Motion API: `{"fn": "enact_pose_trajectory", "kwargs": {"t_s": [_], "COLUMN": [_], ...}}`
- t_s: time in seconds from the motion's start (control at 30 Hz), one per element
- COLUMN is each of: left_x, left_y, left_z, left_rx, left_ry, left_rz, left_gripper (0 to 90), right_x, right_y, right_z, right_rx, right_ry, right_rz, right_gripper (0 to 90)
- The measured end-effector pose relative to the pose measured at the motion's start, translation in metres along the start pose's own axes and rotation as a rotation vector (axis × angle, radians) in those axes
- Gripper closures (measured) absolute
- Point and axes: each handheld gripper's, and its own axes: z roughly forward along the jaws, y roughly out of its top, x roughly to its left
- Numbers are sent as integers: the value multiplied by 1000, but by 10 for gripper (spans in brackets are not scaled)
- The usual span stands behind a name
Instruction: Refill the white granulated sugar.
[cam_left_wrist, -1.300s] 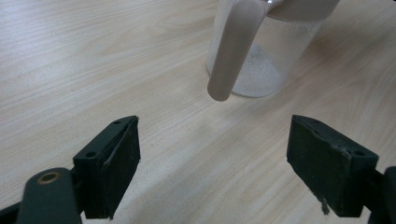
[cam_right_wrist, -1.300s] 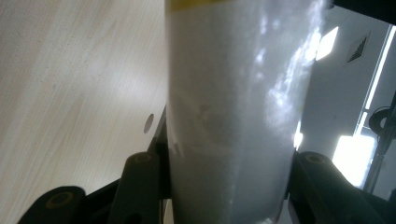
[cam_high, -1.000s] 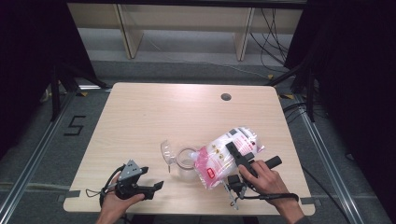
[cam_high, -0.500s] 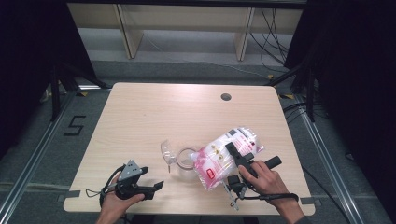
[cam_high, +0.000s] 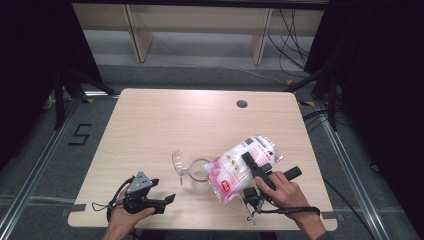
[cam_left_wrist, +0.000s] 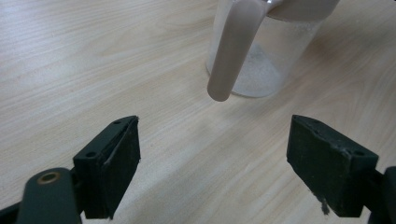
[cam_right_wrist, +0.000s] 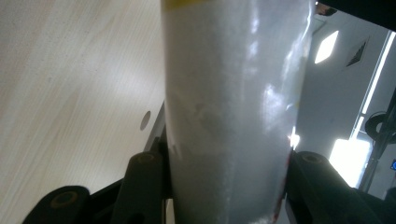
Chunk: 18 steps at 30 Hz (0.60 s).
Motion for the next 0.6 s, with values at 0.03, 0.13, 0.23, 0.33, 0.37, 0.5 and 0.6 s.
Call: {"fn": "enact_pose_trajectory", "kwargs": {"t_s": [0.03,0.13,0.23,0.33,0.37,0.5,0.6], "left_x": [0,1,0,0,0,0,0], "left_y": [0,0,0,0,0,0,0], "left_z": [0,-1,0,0,0,-1,-1], "left_rx": [0,6,2,0,0,4,3], "left_ry": [0,2,1,0,0,1,1], "left_rz": [0,6,4,1,1,5,5], "left_gripper": [171,171,171,171,171,171,171], "right_x": [0,-3,-2,0,0,1,0], "right_y": [0,0,0,0,1,1,1], "right_z": [0,1,0,1,1,1,1], "right_rx": [1,-3,2,6,9,10,8], "right_ry": [-3,-6,-1,3,-2,2,2], "right_rz": [3,-35,-17,-8,-10,-3,-7], "right_gripper": [614,615,616,617,617,619,620]}}
